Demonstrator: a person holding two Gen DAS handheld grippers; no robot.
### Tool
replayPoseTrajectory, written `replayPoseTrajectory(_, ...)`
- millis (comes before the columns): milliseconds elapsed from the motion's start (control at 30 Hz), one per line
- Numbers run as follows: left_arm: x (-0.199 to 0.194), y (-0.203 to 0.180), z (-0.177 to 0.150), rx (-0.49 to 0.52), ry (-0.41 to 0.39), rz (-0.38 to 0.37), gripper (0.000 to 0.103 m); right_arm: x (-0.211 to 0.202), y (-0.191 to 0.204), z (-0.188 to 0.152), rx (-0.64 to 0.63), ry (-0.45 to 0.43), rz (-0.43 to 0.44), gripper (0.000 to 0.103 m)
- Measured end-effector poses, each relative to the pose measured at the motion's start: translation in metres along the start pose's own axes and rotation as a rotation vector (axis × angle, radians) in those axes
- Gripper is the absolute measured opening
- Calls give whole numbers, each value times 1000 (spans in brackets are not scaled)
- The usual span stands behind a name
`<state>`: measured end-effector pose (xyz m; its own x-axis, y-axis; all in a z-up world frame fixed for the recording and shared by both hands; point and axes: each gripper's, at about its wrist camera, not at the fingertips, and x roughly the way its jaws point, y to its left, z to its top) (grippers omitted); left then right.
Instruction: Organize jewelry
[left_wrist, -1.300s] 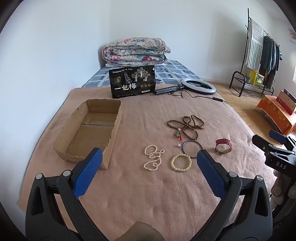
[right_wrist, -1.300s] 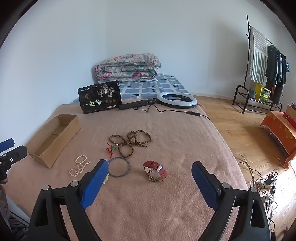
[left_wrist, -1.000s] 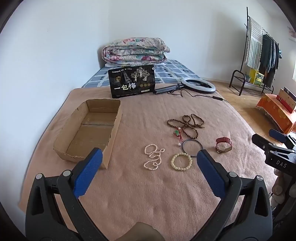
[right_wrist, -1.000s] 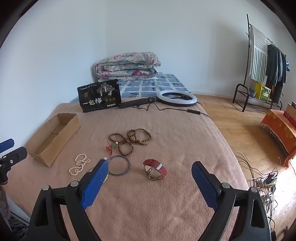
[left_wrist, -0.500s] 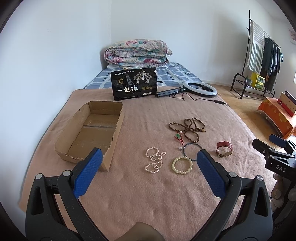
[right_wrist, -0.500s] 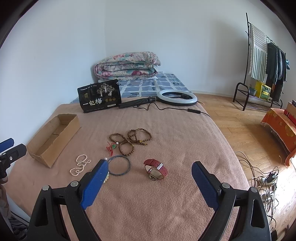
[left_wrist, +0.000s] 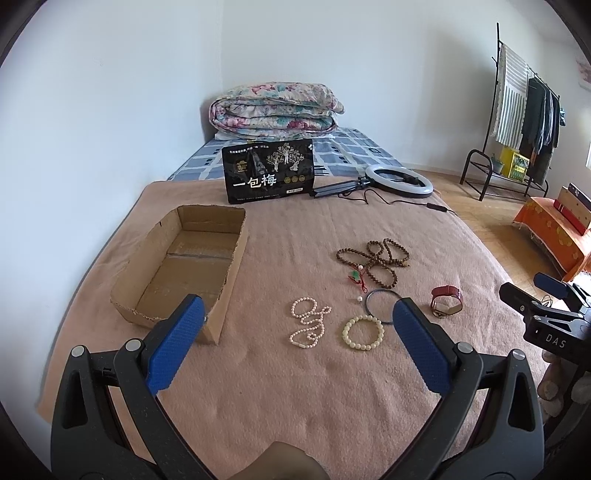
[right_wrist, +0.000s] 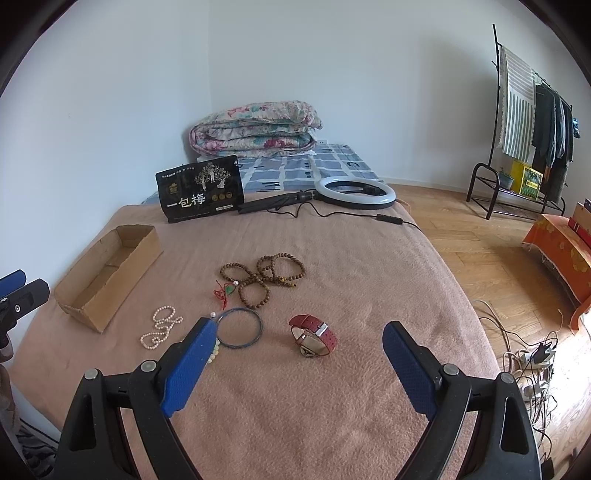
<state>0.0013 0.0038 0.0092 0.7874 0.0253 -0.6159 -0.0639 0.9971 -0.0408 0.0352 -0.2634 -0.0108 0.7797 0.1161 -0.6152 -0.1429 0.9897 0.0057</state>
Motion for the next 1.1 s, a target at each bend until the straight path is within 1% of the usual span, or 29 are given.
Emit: replayPoseTrajectory(1100,-1,1,-2,2,-6,-3,103,5,0,-2,14,20,8,93)
